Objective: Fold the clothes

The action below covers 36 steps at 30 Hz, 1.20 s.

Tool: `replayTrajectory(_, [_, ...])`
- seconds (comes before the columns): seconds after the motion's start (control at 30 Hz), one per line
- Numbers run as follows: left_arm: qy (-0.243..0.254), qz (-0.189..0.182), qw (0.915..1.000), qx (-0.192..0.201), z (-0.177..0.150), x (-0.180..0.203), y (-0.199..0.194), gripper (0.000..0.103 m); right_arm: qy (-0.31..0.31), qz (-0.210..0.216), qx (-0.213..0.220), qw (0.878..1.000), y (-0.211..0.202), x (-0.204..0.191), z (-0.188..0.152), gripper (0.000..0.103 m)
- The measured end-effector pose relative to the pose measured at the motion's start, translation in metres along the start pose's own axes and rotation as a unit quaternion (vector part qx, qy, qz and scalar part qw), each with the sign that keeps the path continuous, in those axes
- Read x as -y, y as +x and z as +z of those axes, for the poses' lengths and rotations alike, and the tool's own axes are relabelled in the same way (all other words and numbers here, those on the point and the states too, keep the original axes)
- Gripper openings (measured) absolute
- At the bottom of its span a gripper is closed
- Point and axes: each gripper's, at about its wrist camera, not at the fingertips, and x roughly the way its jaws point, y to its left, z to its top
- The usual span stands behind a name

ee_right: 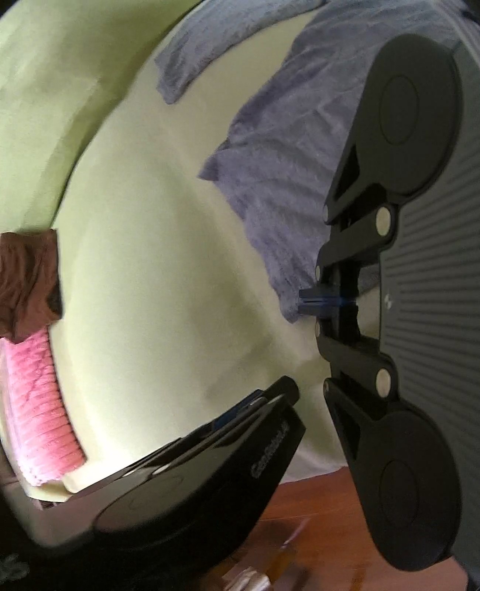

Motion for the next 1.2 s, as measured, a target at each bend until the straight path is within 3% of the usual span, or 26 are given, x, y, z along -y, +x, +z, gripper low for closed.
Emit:
replayTrajectory(0.1, [-0.005,-0.002,1.0000,-0.003,-0.011,-0.021,0.002,0.018,-0.015,0.004,-0.016,1.000,0.008,-0.010,-0.002,0.003])
replayTrajectory(0.13, [-0.005,-0.002,1.0000,-0.002,-0.014,-0.027,0.002,0.018,-0.008,0.006,-0.017,1.000,0.008,-0.009,-0.001,0.007])
replayTrajectory(0.17, [-0.003,-0.003,1.0000,-0.001,-0.017,-0.032,0.001,0.018,0.008,0.010,-0.019,1.000,0.005,-0.006,0.001,0.017])
replayTrajectory(0.27, [0.004,-0.002,1.0000,0.001,-0.024,-0.048,0.000,0.018,0.033,0.004,0.007,0.999,-0.013,0.002,0.004,0.020])
replayTrajectory(0.37, [0.011,-0.013,0.9998,0.012,-0.025,-0.057,-0.004,0.018,0.064,-0.043,0.024,0.997,-0.041,0.018,0.001,0.020])
replayTrajectory(0.47, [0.032,-0.037,0.9983,0.034,-0.033,-0.053,-0.001,0.018,0.092,-0.078,0.005,0.993,-0.057,0.035,-0.015,0.019])
replayTrajectory(0.6, [0.072,-0.080,0.9914,0.074,-0.020,-0.010,0.002,0.018,0.132,-0.135,-0.017,0.982,-0.075,0.063,-0.042,0.019])
replayTrajectory(0.7, [0.107,-0.115,0.9823,0.102,0.037,0.050,-0.037,0.020,0.165,-0.166,-0.013,0.972,-0.080,0.086,-0.053,0.019])
replayTrajectory(0.8, [0.134,-0.121,0.9769,0.115,0.140,0.110,-0.063,0.028,0.191,-0.179,-0.007,0.965,-0.081,0.109,-0.066,0.019])
replayTrajectory(0.83, [0.131,-0.117,0.9763,0.126,0.157,0.113,-0.061,0.029,0.195,-0.176,-0.010,0.965,-0.081,0.113,-0.071,0.017])
replayTrajectory(0.9, [0.103,-0.074,0.9838,0.127,0.192,0.122,-0.086,0.027,0.203,-0.183,-0.009,0.962,-0.090,0.118,-0.082,0.018])
replayTrajectory(0.97, [0.068,-0.024,0.9903,0.119,0.208,0.107,-0.094,0.023,0.221,-0.215,-0.026,0.951,-0.103,0.121,-0.098,0.018])
replayTrajectory(1.07, [0.032,0.008,0.9944,0.100,0.209,0.088,-0.106,0.021,0.277,-0.254,-0.038,0.926,-0.139,0.133,-0.127,0.018])
replayTrajectory(1.13, [0.055,0.013,0.9931,0.103,0.194,0.101,-0.125,0.021,0.303,-0.263,-0.036,0.915,-0.161,0.136,-0.144,0.019])
replayTrajectory(1.2, [0.080,-0.008,0.9917,0.100,0.179,0.128,-0.136,0.024,0.305,-0.253,-0.042,0.917,-0.179,0.134,-0.160,0.020])
